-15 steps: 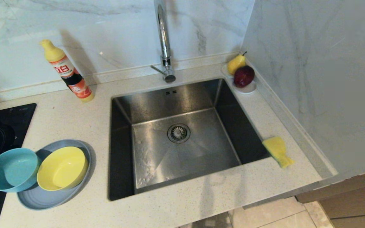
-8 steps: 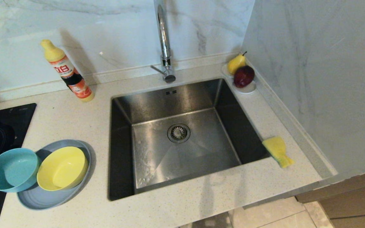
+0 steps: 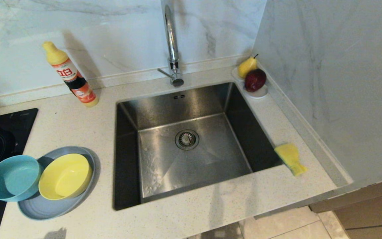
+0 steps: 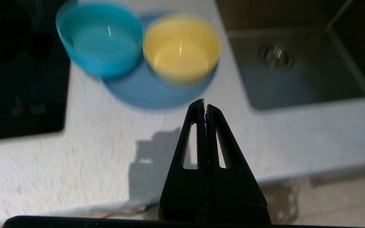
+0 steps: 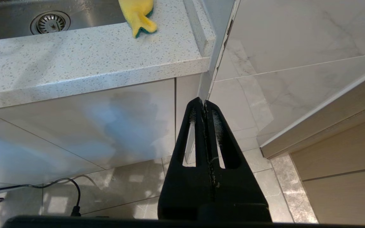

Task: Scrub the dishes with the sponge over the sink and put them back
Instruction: Grab the dish soap

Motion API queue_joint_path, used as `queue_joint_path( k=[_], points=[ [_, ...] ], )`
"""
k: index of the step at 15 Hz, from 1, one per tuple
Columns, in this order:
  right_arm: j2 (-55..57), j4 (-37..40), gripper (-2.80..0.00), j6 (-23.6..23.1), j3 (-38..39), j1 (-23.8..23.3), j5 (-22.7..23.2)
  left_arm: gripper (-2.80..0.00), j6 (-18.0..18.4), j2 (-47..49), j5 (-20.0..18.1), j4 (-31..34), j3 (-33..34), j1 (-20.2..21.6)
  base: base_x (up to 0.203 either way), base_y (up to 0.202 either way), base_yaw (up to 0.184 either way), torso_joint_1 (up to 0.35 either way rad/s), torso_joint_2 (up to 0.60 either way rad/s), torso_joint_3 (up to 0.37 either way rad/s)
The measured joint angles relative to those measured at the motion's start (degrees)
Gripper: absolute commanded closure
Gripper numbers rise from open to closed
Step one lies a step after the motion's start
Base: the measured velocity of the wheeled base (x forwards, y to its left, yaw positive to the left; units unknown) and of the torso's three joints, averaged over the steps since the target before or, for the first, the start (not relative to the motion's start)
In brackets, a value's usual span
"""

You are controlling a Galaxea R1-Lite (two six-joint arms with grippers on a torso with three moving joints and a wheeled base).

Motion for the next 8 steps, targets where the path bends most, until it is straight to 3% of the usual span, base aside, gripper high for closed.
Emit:
queue_joint_path(
  k=[4,8],
  points=[
    [0.0,0.0,0.00,0.0,-0.1,0.0,0.0,0.00,-3.7,15.3,2.6,-0.9,-16.4,0.0,0.000,0.000,0.000,0.000,0.00,0.000],
    [0.0,0.0,0.00,0.0,-0.1,0.0,0.0,0.00,-7.1,36.9,5.9,-2.1,-34.1,0.2,0.000,0.000,0.000,0.000,0.00,0.000]
  ],
)
